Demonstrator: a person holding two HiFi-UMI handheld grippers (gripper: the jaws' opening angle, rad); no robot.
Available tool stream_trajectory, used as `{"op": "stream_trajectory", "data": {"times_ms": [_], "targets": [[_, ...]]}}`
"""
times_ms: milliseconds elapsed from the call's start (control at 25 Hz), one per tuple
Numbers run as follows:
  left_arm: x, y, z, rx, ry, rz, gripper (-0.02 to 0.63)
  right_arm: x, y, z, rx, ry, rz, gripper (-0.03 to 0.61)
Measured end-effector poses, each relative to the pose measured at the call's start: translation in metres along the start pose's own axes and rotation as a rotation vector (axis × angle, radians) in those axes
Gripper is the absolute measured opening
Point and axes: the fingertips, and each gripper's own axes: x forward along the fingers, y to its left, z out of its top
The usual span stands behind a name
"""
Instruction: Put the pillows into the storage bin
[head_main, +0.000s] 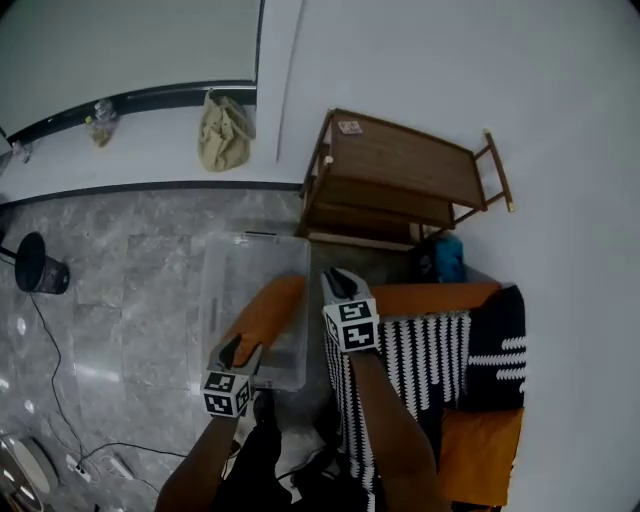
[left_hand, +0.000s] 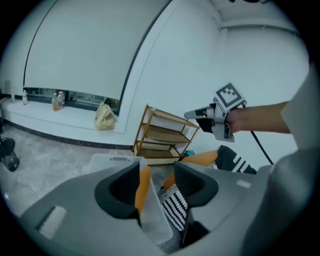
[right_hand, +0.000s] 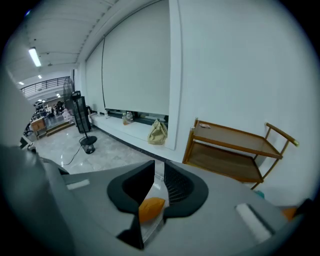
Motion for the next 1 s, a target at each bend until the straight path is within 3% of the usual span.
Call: {"op": "stream_trajectory", "data": {"times_ms": [280,640,800,1000], "targets": [[-0.003,-0.052,0.088,0.130,-0.110,-0.109,0.213,-0.116,-0.057,-0.012,0.207,-0.104,-0.163,0.054],[0.022,-0.208,0.153,0.405,-0.165,-0.341,0.213,-0.321,-0.162,-0.094,0.450,-0.212,-0.483,0.054],[0.030,-0.298,0.162,0.504,-0.180,-0.446,0.213,-0.406,-0.191,-0.139,0.526,-0.247,-0.598,0.054],[0.027,-0.421,0.143,0.620,-0.170,-0.603,0.213,-0.516,-0.205,-0.210,0.635,-0.294,-0.744,0.055]]}}
